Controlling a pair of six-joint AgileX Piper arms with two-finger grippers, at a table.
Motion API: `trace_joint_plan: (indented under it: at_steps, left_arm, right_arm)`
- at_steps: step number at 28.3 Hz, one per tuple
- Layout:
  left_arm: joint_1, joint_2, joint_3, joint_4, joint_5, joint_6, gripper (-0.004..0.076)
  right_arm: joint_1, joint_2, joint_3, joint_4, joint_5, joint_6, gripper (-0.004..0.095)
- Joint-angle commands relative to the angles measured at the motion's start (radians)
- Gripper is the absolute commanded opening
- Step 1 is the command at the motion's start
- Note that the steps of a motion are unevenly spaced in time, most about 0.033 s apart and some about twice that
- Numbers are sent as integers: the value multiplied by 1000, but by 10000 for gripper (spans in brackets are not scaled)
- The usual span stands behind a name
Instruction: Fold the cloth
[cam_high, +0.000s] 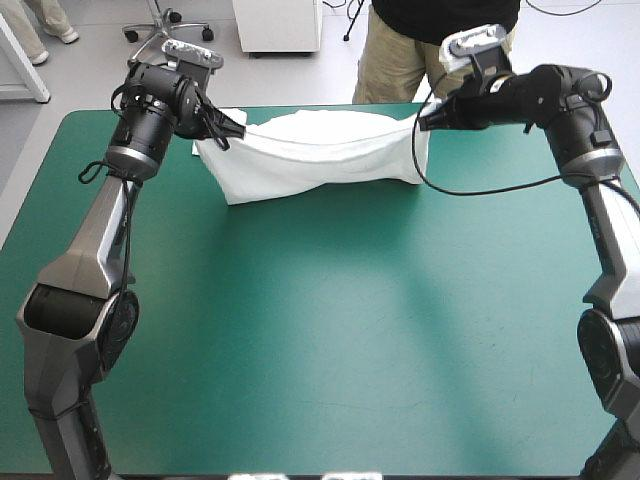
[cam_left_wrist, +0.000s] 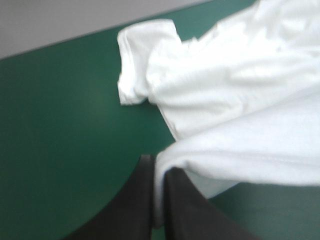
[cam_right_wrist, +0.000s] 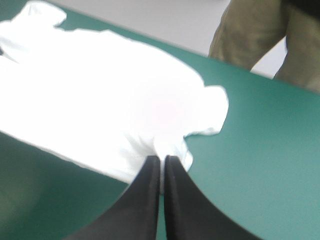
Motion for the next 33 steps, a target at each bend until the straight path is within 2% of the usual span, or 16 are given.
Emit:
trace_joint_plan:
  at_steps: [1, 6, 9, 12, 21, 27, 33]
  left_arm:
    - [0, -137, 157, 5, -51, 28, -9]
    - [0, -266, 467, -66, -197, 16, -9]
    - [0, -396, 736, -101, -365, -10, -9]
    - [0, -492, 909, -101, -421, -17, -9]
    - [0, -796, 1324, -180, -447, -10, -9]
    - [0, -912, 1473, -193, -408, -10, -9]
    - [0, -932, 1558, -280, -404, 44, -9]
  right_arm:
    - [-15, -120, 182, 71, -53, -41, -17]
    - [-15, -215, 414, 88, -116, -68, -17]
    - [-15, -284, 577, 104, -139, -70, -17]
    - [-15, -344, 680, 133, -144, -80, -17]
    - [-15, -568, 959, 132, -87, -40, -17]
    - [-15, -687, 1107, 131, -15, 1, -16]
    - [-15, -744, 1264, 162, -10, 8, -15]
